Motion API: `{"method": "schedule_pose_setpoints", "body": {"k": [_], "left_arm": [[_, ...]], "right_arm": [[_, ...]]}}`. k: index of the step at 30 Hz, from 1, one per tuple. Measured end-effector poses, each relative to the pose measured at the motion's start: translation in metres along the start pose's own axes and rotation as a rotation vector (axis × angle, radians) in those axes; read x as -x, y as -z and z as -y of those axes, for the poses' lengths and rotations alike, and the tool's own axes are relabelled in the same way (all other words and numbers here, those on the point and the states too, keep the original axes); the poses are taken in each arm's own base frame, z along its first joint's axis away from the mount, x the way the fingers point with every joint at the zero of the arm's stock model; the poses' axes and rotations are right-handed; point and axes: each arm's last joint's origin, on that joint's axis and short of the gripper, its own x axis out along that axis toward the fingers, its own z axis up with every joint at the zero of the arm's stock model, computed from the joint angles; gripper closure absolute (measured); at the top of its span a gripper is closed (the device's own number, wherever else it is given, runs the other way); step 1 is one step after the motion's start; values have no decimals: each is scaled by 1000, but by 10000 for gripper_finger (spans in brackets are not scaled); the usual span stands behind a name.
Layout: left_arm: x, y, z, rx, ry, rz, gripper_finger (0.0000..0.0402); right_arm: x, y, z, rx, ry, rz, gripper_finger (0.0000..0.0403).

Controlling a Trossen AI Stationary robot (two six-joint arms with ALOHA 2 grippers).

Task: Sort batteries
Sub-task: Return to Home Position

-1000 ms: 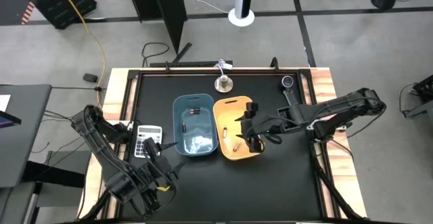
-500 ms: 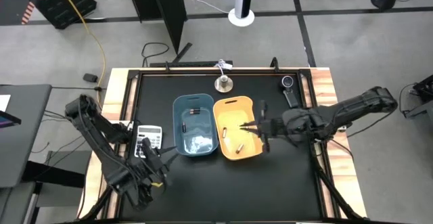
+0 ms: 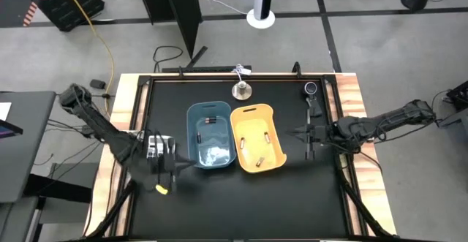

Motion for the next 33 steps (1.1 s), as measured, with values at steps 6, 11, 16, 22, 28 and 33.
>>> {"method": "schedule_pose_setpoints", "body": {"k": [6, 11, 16, 22, 28, 33], "left_arm": [[-11, 26, -51, -2, 72, 96, 400], [-10, 48, -85, 19, 75, 122, 400], [0, 70, -107, 43, 62, 178, 400], [11, 95, -121, 69, 54, 219, 401], [20, 106, -128, 84, 63, 199, 401], [28, 98, -131, 67, 74, 292, 401]], "right_arm": [[20, 29, 6, 2, 13, 30, 402], [28, 52, 9, -35, -23, 76, 402], [30, 71, 13, -100, -99, 78, 402], [31, 87, 18, -147, -155, 90, 403], [31, 93, 23, -165, -152, 62, 403], [31, 97, 24, -173, -150, 19, 403]]}}
